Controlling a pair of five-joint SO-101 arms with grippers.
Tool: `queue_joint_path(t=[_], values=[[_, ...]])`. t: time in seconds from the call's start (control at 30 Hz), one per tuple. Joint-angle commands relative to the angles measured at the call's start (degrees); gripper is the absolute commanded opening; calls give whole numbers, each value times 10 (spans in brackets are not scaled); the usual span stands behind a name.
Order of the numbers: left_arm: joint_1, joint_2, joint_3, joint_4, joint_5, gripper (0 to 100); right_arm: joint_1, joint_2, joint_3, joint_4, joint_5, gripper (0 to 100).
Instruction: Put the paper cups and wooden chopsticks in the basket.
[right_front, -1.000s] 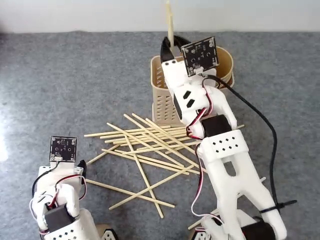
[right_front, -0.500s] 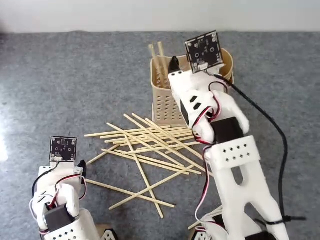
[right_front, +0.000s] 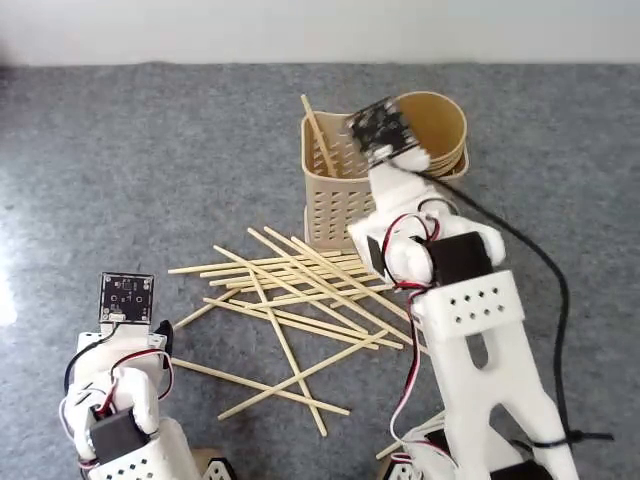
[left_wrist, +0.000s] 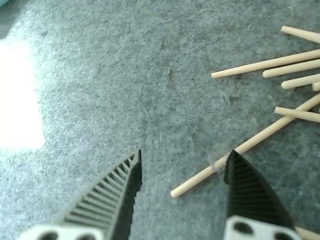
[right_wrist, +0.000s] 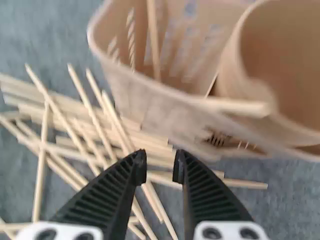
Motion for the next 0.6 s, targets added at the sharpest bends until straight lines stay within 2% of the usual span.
queue_joint_path(t=[0.0, 0.17, 0.33, 0.57], values=[[0, -8, -3, -12, 4, 254, -7, 28, 17, 3, 47, 119], [0, -8, -3, -12, 4, 254, -28, 110, 18, 3, 49, 214], [0, -8, -3, -12, 4, 254, -67, 196, 18, -19, 87, 217], [0, -8, -3, -12, 4, 254, -71, 285, 18, -76, 164, 218]])
